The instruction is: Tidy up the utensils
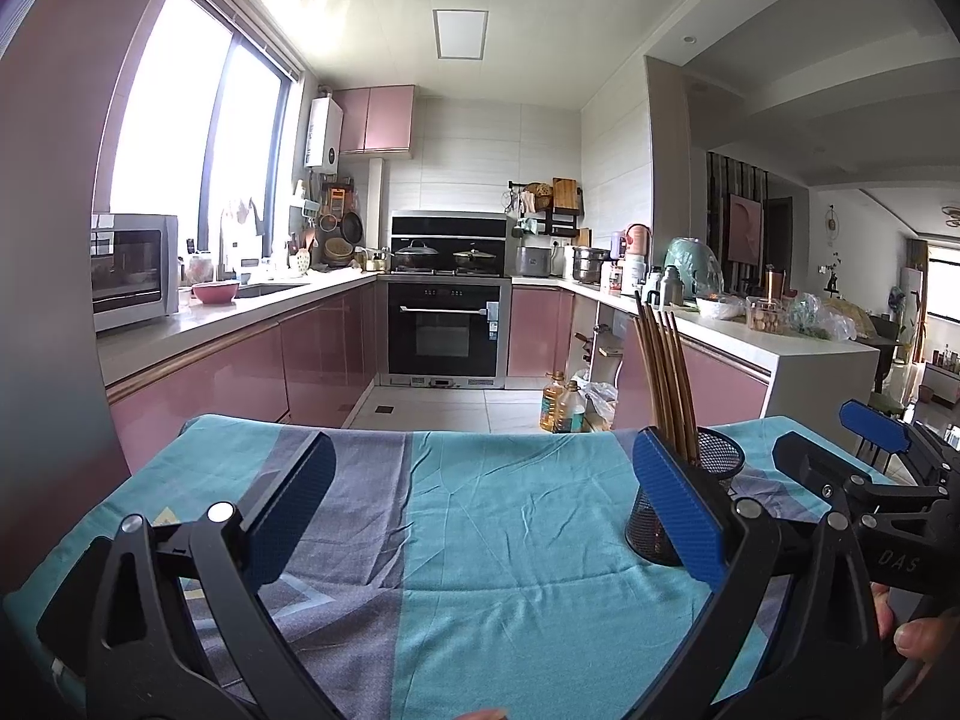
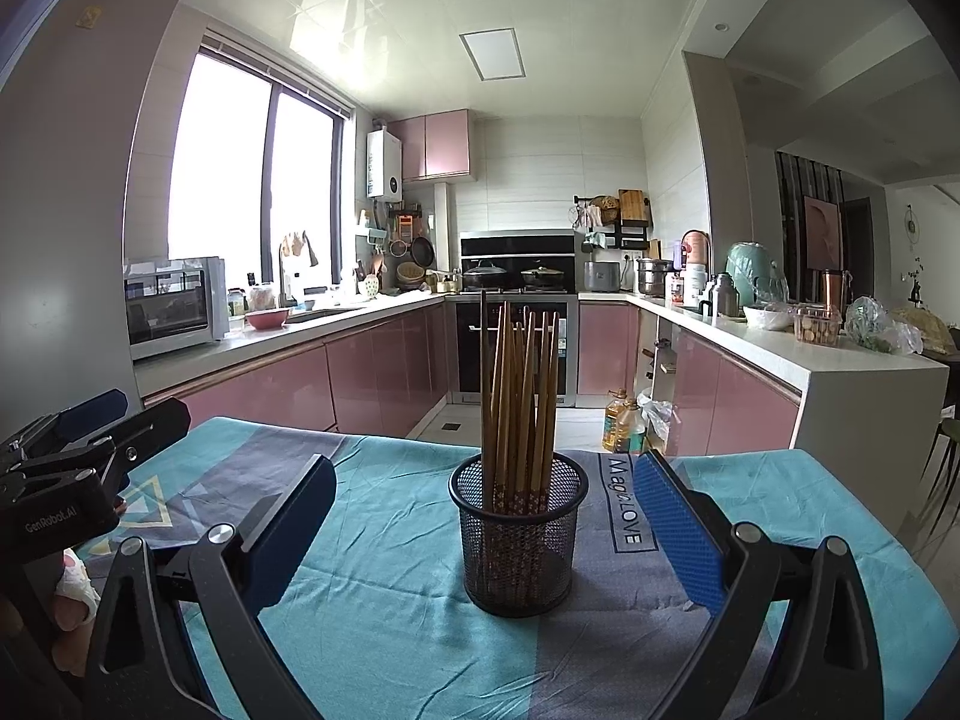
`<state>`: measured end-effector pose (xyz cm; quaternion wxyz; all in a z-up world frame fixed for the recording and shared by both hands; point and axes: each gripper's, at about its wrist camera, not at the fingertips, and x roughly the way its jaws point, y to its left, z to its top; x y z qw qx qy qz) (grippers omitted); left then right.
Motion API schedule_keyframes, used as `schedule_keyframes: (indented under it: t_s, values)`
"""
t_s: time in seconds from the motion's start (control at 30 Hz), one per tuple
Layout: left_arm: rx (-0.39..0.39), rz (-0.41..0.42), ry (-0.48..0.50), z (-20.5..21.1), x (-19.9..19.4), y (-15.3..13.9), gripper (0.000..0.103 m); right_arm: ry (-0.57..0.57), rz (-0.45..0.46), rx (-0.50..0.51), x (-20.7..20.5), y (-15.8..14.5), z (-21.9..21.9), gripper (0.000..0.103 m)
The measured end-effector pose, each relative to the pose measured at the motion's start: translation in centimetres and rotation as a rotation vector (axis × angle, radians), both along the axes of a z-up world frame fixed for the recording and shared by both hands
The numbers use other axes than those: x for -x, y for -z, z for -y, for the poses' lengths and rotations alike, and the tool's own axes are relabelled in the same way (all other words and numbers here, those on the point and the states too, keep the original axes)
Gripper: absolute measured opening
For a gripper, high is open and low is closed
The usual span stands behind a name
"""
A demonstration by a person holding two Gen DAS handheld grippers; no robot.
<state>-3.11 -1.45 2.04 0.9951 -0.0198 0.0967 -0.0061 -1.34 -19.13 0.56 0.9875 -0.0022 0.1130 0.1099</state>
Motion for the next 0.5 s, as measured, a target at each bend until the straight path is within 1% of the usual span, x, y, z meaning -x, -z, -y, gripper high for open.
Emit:
schedule_keyframes:
  t_s: [0.5]
  values:
    - [-0.003, -0.013, -0.008, -0.21, 0.31, 0.72, 0.097, 0.0, 0.0, -0.004, 0.0, 0.17, -0.06, 0.096]
